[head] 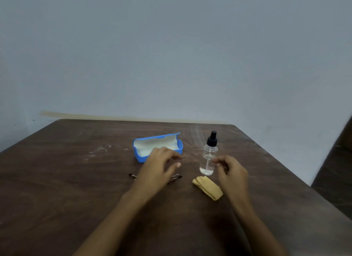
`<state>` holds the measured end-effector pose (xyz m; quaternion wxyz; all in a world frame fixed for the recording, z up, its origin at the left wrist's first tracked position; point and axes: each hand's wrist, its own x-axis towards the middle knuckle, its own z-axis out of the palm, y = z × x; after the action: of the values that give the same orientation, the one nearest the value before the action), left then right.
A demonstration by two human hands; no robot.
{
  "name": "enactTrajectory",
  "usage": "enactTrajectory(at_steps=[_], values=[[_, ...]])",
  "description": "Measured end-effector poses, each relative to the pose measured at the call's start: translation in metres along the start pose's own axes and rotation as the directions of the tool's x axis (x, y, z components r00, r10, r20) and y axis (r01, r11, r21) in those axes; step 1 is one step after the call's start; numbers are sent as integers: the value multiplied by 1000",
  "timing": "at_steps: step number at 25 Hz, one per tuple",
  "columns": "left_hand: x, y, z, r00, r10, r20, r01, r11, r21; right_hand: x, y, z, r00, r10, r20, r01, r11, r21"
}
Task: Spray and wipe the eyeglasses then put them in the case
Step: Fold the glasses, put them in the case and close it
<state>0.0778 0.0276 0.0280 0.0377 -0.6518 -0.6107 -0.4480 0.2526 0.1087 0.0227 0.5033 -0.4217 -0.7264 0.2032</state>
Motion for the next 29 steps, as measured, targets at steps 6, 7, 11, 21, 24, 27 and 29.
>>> enactTrajectory(at_steps=[6, 7, 11, 21, 24, 27, 29], values=[[14, 35, 55, 958, 84, 275, -132, 978, 162, -9, 25, -27, 963, 146, 225, -92, 968, -234], [14, 37, 60, 948, 64, 311, -124, 976, 179, -11, 27, -29, 959, 148, 244, -87, 966, -243], [8, 38, 68, 910, 3, 414, -111, 965, 239, -14, 28, -31, 944, 176, 279, -104, 961, -255], [9, 35, 60, 874, -68, 481, -34, 979, 201, -25, 27, -25, 934, 80, 349, 20, 962, -273], [9, 35, 60, 889, -44, 456, -60, 976, 210, -26, 29, -24, 925, 43, 378, 80, 949, -305], [7, 33, 62, 911, -12, 412, -73, 979, 191, -28, 27, -24, 924, 13, 381, 123, 935, -331], [8, 32, 62, 934, 14, 357, -75, 984, 159, -27, 21, -25, 949, 17, 315, 99, 931, -351]])
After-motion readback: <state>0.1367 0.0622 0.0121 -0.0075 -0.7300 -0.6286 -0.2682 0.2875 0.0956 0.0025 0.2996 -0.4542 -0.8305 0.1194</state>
